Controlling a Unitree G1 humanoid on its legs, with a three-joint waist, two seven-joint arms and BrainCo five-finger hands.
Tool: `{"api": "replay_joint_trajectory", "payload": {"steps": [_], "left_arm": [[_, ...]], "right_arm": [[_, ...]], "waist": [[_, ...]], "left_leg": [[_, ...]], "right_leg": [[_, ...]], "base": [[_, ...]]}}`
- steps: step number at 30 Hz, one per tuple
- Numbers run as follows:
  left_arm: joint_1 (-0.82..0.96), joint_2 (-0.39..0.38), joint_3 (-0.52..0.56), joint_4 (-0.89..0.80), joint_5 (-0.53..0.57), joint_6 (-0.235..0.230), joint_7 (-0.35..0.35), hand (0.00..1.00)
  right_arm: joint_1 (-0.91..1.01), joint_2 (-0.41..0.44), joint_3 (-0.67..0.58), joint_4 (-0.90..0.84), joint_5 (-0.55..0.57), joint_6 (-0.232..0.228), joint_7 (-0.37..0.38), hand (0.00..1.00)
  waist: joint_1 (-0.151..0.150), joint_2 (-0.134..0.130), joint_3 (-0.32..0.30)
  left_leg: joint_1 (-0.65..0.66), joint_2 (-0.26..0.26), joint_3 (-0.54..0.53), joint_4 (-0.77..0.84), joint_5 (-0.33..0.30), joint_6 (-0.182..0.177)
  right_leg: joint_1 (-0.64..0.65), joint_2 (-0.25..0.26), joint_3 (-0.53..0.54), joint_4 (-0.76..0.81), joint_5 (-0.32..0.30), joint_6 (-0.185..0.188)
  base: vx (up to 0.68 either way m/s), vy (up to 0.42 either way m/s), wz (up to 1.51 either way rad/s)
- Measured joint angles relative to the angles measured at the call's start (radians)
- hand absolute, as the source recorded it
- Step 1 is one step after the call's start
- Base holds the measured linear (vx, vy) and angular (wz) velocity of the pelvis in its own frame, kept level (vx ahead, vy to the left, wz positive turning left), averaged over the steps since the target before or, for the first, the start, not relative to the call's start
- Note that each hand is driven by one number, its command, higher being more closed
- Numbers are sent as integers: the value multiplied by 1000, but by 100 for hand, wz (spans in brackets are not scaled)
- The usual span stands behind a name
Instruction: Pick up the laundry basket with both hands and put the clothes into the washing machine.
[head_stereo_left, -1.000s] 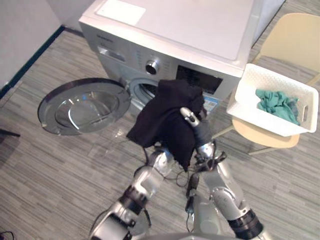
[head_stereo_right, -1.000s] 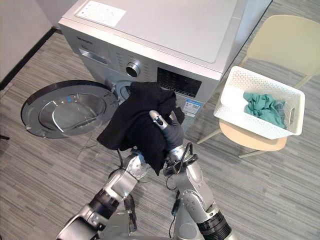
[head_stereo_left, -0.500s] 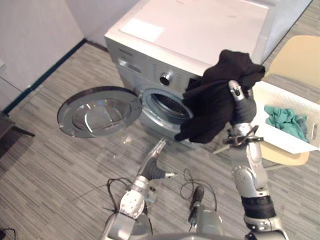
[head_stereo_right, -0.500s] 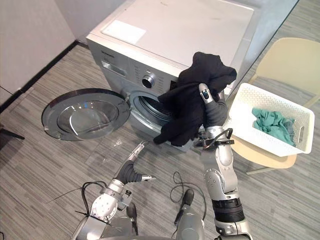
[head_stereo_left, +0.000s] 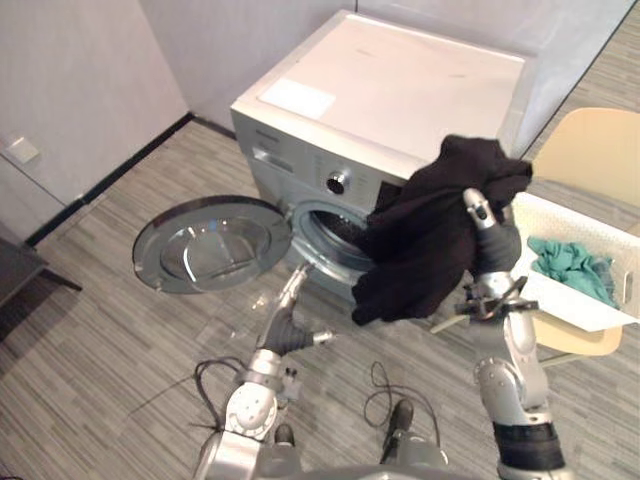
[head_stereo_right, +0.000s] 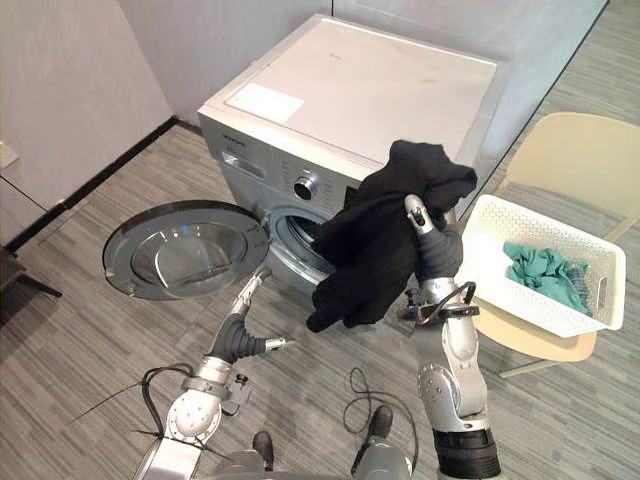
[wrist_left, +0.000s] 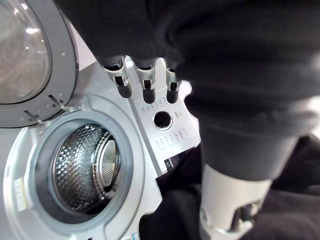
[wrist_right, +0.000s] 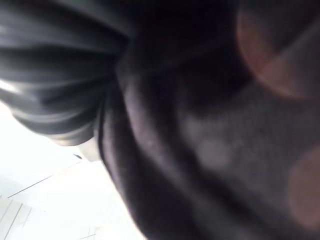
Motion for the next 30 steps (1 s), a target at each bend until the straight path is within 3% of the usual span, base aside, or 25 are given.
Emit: {"api": "replay_joint_trajectory", "payload": {"steps": [5, 12, 15, 20, 30], "left_arm": [[-64, -13, -43, 13, -26, 6, 6, 0], [-127, -20, -112, 56, -369, 47, -114, 0], [-147, -19, -145, 59, -442, 70, -149, 0], [-178, -17, -192, 132, -450, 89, -205, 0], [-219, -6, -239, 226, -435, 92, -207, 0]], "right_arm": [[13, 18, 65, 0, 11, 33, 27, 100], [12, 29, 149, 0, 82, 64, 31, 100], [12, 26, 201, 0, 111, 92, 36, 100], [12, 24, 254, 1, 137, 118, 59, 100], [12, -9, 363, 2, 219, 133, 74, 100]], "waist": [[-5, 0, -14], [-19, -2, -24], [-20, -3, -28], [-21, -3, -50], [-22, 2, -75]], "left_leg": [[13, -1, 19, -16, 0, 0], [23, -2, 30, -29, 0, 0], [25, -1, 37, -30, 0, 0], [36, -1, 45, -34, 0, 0], [39, 1, 51, -34, 0, 0]], "right_leg": [[0, 6, 13, -13, 5, 2], [3, 13, 26, -30, 14, 1], [7, 19, 33, -47, 24, 1], [17, 22, 38, -62, 31, 2], [35, 33, 39, -106, 55, -2]], "base": [[11, -10, -9], [15, -9, -4], [5, -19, -8], [-13, -14, -4], [-9, -12, -2]]}}
